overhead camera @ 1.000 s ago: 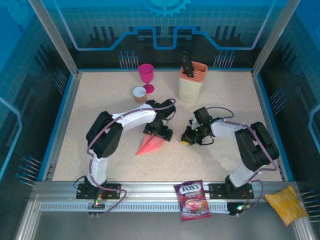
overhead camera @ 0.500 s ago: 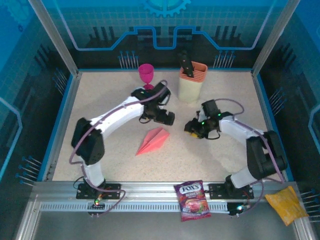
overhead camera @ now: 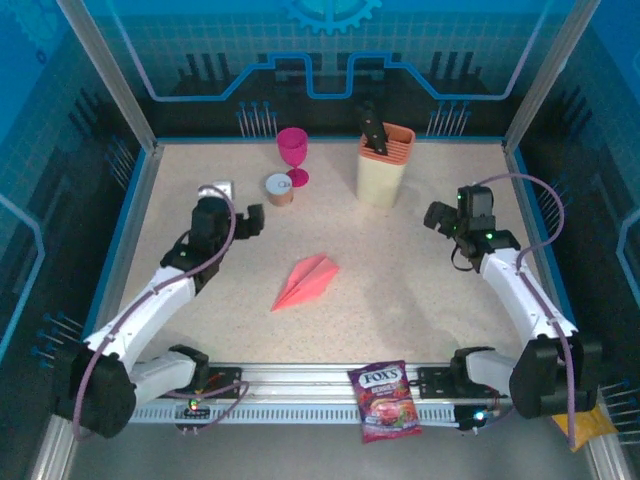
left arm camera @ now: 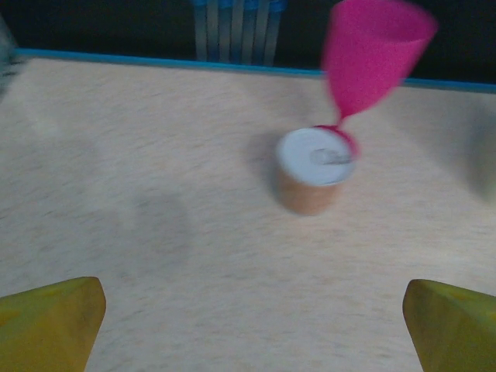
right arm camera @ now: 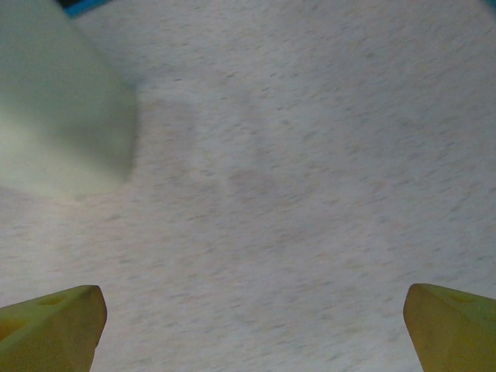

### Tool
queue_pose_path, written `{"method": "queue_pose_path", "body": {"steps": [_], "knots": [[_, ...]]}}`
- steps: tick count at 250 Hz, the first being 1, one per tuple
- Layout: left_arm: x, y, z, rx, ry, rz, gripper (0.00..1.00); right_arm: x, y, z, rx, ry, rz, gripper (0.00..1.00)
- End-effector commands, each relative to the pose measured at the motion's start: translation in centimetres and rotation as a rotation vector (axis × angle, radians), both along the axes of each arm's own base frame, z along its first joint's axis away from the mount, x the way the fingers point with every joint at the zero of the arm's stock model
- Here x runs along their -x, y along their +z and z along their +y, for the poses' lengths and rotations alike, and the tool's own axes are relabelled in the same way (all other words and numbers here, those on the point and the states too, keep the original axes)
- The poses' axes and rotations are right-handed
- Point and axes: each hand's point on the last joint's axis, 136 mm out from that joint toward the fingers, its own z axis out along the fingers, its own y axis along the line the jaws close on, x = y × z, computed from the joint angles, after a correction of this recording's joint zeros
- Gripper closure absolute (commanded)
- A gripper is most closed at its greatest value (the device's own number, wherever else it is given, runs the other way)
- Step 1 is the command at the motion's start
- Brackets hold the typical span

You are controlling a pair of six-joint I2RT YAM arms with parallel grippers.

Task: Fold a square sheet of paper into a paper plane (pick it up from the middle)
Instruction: Reset both arms

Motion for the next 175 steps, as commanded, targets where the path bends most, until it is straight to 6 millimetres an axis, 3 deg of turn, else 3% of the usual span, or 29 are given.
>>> {"method": "queue_pose_path", "body": {"steps": [1,21,57,82,113,130,145,175], "knots": [[-0.2,1.0,4.2,-0.071,0.145,-0.164,0.00,-0.6,0.7,-3.0,0.253,0.013,-0.041,0.01],[0.3,-1.4,5.8,-0.087,0.185,-0.189,0.00,-0.8,0.1,-3.2,0.273,0.034,-0.074,0.01],[0.1,-5.5,6.9,-0.123,0.162,-0.167,0.00,-1.9,-1.9,-2.4,0.239,0.100,-0.129,0.01],[-0.9,-6.6,7.8,-0.086,0.166,-0.198,0.00,-3.6,-2.6,-1.1,0.226,0.174,-0.194,0.01],[-2.6,-7.7,6.1,-0.020,0.051,-0.203,0.00,-5.1,-3.7,-0.1,0.225,0.245,-0.263,0.01],[-3.0,-9.0,4.6,-0.006,-0.041,-0.191,0.00,-5.1,-5.0,0.7,0.232,0.296,-0.307,0.01],[-3.7,-9.5,3.4,-0.012,-0.118,-0.194,0.00,-5.0,-4.8,1.2,0.215,0.324,-0.338,0.01],[-4.1,-9.9,3.7,0.013,-0.117,-0.142,0.00,-5.4,-6.5,3.3,0.250,0.414,-0.438,0.01]]}}
